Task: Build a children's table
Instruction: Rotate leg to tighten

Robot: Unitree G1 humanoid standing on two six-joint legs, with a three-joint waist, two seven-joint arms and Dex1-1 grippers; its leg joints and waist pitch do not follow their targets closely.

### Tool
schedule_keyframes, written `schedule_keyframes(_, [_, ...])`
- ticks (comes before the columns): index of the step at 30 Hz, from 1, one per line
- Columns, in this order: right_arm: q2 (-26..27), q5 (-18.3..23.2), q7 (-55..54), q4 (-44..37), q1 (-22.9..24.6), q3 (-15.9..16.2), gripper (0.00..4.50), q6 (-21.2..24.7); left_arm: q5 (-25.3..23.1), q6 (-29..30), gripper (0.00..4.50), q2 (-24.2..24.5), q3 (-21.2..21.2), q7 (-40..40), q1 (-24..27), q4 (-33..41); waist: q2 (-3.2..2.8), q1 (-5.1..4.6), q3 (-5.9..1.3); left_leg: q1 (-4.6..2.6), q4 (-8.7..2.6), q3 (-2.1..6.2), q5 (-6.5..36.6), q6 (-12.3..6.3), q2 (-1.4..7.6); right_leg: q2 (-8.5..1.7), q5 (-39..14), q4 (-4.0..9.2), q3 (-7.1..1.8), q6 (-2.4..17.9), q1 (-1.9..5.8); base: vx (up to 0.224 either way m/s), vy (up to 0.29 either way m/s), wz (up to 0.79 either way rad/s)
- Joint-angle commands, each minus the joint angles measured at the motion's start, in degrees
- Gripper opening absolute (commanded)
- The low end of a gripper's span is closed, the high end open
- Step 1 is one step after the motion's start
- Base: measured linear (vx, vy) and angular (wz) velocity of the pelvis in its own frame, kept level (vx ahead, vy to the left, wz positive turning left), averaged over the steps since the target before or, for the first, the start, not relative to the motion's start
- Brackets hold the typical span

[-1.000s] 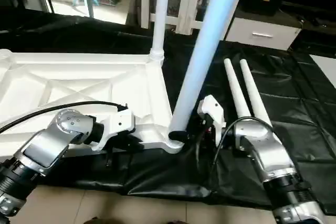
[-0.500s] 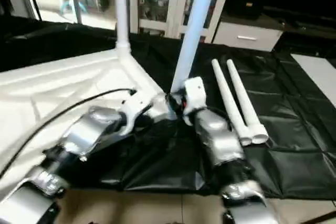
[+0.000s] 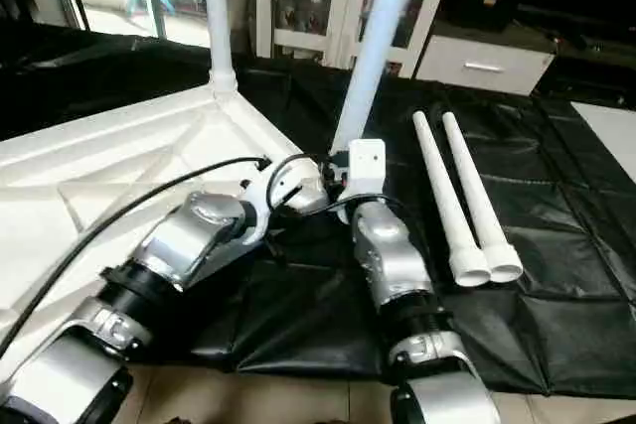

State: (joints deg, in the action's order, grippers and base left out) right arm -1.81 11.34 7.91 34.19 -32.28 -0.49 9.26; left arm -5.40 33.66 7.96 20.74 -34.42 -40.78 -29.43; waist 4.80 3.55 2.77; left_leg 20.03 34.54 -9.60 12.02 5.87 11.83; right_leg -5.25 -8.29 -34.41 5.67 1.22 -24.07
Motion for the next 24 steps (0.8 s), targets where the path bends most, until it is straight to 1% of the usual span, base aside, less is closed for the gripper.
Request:
schedule_keyframes(1, [-2.0, 2.7, 4.6, -3.1, 2.6, -1.3, 2.72, 2.8, -0.1, -3.3, 0.0, 1.7, -0.3, -1.0, 0.2, 3.0, -0.85, 0.32, -4.1, 0.26, -4.18, -0.1, 5.9, -2.41, 1.0, -2.96, -8.0, 2.86, -2.86, 9.8, 3.93, 0.0, 0.0, 0.0])
schedule_keyframes(2, [-2.7, 3.8, 6.7, -5.2, 3.5, -1.4, 3.0, 3.7, 0.0, -3.2, 0.0, 2.1, -0.1, -1.5, 0.7, 3.6, -0.78, 0.37, -4.07, 0.23, -4.2, -0.09, 6.1, -2.65, 1.08, -2.92, -8.1, 2.91, -2.85, 9.8, 4.03, 0.0, 0.0, 0.0])
schedule_keyframes(4, [-2.8, 3.9, 7.0, -5.4, 3.6, -1.4, 3.11, 3.7, 0.0, -3.1, 0.0, 2.1, -0.1, -1.6, 0.7, 3.7, -0.77, 0.23, -3.95, 0.35, -4.31, -0.07, 6.3, -2.5, 1.11, -2.97, -9.0, 2.98, -2.89, 10.0, 3.94, 0.0, 0.0, 0.0])
schedule_keyframes(5, [-3.7, 4.3, 8.9, -7.1, 4.4, -0.9, 3.16, 4.2, 0.1, -3.2, 0.0, 2.4, -0.1, -2.1, 1.1, 4.2, -0.78, 0.15, -3.88, 0.19, -4.3, -0.16, 7.5, -1.85, 1.04, -2.96, -11.7, 3.34, -2.87, 9.8, 3.84, 0.0, 0.0, 0.0])
schedule_keyframes(6, [-5.7, 4.6, 11.8, -10.0, 6.0, -0.1, 3.28, 5.0, 0.2, -3.6, 0.0, 3.2, 0.3, -3.4, 1.7, 5.1, -0.64, 0.28, -3.77, 0.18, -4.33, -0.18, 8.2, -1.82, 1.11, -3.04, -13.0, 3.58, -2.92, 9.3, 3.81, 0.0, 0.0, 0.0])
schedule_keyframes(7, [-6.1, 4.7, 12.3, -10.6, 6.3, 0.1, 3.42, 5.1, 0.2, -3.7, 0.0, 3.4, 0.4, -3.8, 1.8, 5.3, -0.7, 0.41, -3.81, 0.19, -4.34, -0.08, 8.1, -1.79, 1.16, -3.09, -13.2, 3.52, -2.9, 9.0, 3.87, 0.0, 0.0, 0.0])
schedule_keyframes(9, [-9.1, 5.9, 16.7, -14.6, 8.4, 0.3, 3.55, 6.9, 0.9, -4.6, 0.0, 4.8, 1.1, -6.9, 3.0, 7.3, -0.65, 0.48, -3.8, 0.23, -4.33, -0.12, 7.2, -2.06, 1.19, -3.01, -12.2, 3.45, -2.98, 8.9, 3.85, 0.0, 0.0, 0.0])
schedule_keyframes(10, [-10.3, 6.1, 18.4, -16.0, 9.1, 0.2, 3.58, 7.3, 1.3, -5.5, 0.0, 5.6, 1.6, -8.7, 3.6, 8.1, -0.65, 0.49, -3.78, 0.32, -4.36, -0.1, 7.4, -2.2, 1.16, -3.01, -12.7, 3.49, -2.94, 8.8, 3.92, 0.0, 0.0, 0.0])
schedule_keyframes(11, [-10.8, 6.3, 19.2, -16.5, 9.4, 0.3, 3.66, 7.5, 1.4, -5.6, 0.0, 5.9, 1.8, -9.3, 3.8, 8.6, -0.56, 0.39, -3.71, 0.35, -4.37, -0.14, 7.7, -2.26, 1.15, -3.04, -13.7, 3.63, -2.96, 8.7, 3.78, 0.0, 0.0, 0.0])
schedule_keyframes(12, [-12.1, 6.8, 21.2, -17.8, 10.0, 0.5, 3.79, 8.0, 1.7, -5.6, 0.0, 6.7, 2.3, -10.8, 4.5, 9.5, -0.64, 0.47, -3.68, 0.23, -4.4, -0.11, 8.3, -2.26, 1.13, -3.09, -14.6, 3.75, -2.91, 8.6, 3.73, 0.0, 0.0, 0.0])
schedule_keyframes(13, [-13.9, 7.4, 24.4, -19.4, 10.9, 1.1, 3.91, 8.4, 2.0, -6.0, 0.0, 8.0, 3.1, -13.0, 5.4, 10.7, -0.68, 0.54, -3.65, 0.2, -4.4, -0.07, 9.1, -2.34, 1.26, -3.13, -15.7, 3.82, -2.92, 8.4, 3.7, 0.0, 0.0, 0.0])
schedule_keyframes(14, [-17.6, 7.6, 30.7, -22.2, 12.5, 3.0, 3.99, 8.3, 2.2, -6.1, 0.0, 10.1, 4.3, -15.8, 6.7, 12.3, -0.64, 0.53, -3.54, 0.21, -4.49, -0.08, 9.4, -2.59, 1.42, -3.09, -16.1, 3.93, -3.0, 8.2, 3.66, 0.0, 0.0, 0.0])
schedule_keyframes(15, [-19.6, 7.4, 33.7, -23.5, 13.3, 4.0, 4.03, 8.0, 2.2, -6.7, 0.0, 11.0, 4.7, -17.0, 7.3, 12.9, -0.85, 0.57, -3.41, 0.14, -4.53, -0.06, 10.0, -2.52, 1.41, -3.12, -16.9, 4.03, -2.97, 8.3, 3.48, 0.0, 0.0, 0.0])
schedule_keyframes(16, [-20.3, 7.4, 34.7, -24.0, 13.6, 4.4, 4.16, 8.0, 2.2, -7.0, 0.0, 11.3, 4.8, -17.5, 7.5, 13.1, -0.81, 0.58, -3.41, 0.29, -4.59, 0.02, 10.5, -2.53, 1.44, -3.03, -17.5, 4.08, -2.87, 8.0, 3.7, 0.0, 0.0, 0.0])
schedule_keyframes(17, [-23.4, 7.8, 38.9, -25.9, 14.7, 5.3, 4.28, 8.3, 3.1, -7.9, 0.0, 12.9, 5.2, -20.5, 8.7, 14.9, -0.75, 0.66, -3.28, 0.21, -4.67, 0.0, 11.3, -2.58, 1.54, -3.1, -18.6, 4.25, -2.97, 7.8, 3.57, 0.0, 0.0, 0.0])
schedule_keyframes(19, [-25.3, 8.5, 41.7, -27.3, 15.2, 5.6, 4.37, 9.0, 4.1, -10.4, 0.0, 14.3, 5.7, -23.9, 9.8, 16.9, -0.73, 0.79, -3.29, 0.17, -4.77, 0.12, 11.8, -2.48, 1.64, -3.23, -19.5, 4.34, -2.96, 7.7, 3.55, 0.0, 0.0, 0.0])
schedule_keyframes(20, [-26.5, 8.7, 43.5, -28.0, 15.5, 6.0, 4.46, 9.1, 4.9, -10.3, 0.0, 15.2, 6.1, -25.9, 10.4, 18.4, -0.72, 0.91, -3.31, 0.08, -4.73, 0.1, 11.7, -2.32, 1.66, -3.21, -19.4, 4.18, -2.99, 7.9, 3.43, 0.0, 0.0, 0.0])
schedule_keyframes(21, [-27.4, 8.6, 44.8, -28.4, 15.7, 6.4, 4.46, 9.2, 5.6, -10.8, 0.0, 15.8, 6.3, -27.6, 10.9, 19.7, -0.65, 0.93, -3.31, 0.1, -4.75, 0.07, 11.4, -2.27, 1.68, -3.15, -18.8, 4.13, -3.01, 8.2, 3.38, 0.0, 0.0, 0.0])
schedule_keyframes(22, [-27.4, 8.6, 44.8, -28.4, 15.7, 6.4, 4.46, 9.2, 5.6, -10.8, 0.0, 15.8, 6.3, -27.6, 10.9, 19.7, -0.65, 0.93, -3.31, 0.1, -4.75, 0.07, 11.4, -2.27, 1.68, -3.15, -18.8, 4.13, -3.01, 8.2, 3.38, 0.0, 0.0, 0.0])
schedule_keyframes(23, [-28.7, 8.7, 47.0, -29.1, 15.9, 7.0, 4.46, 9.8, 6.6, -10.7, 0.0, 16.7, 6.6, -29.6, 11.6, 21.3, -0.69, 1.21, -3.38, -0.06, -4.64, -0.01, 10.5, -2.21, 1.69, -3.09, -17.4, 3.9, -3.03, 8.9, 3.33, 0.0, 0.0, 0.0])
schedule_keyframes(24, [-29.2, 8.9, 47.8, -29.4, 16.0, 7.2, 4.46, 10.3, 6.8, -10.5, 0.0, 16.9, 6.7, -30.0, 11.7, 21.7, -0.71, 1.38, -3.34, -0.1, -4.65, -0.08, 10.3, -2.23, 1.72, -3.08, -17.0, 3.89, -3.08, 9.1, 3.3, 0.0, 0.0, 0.0])
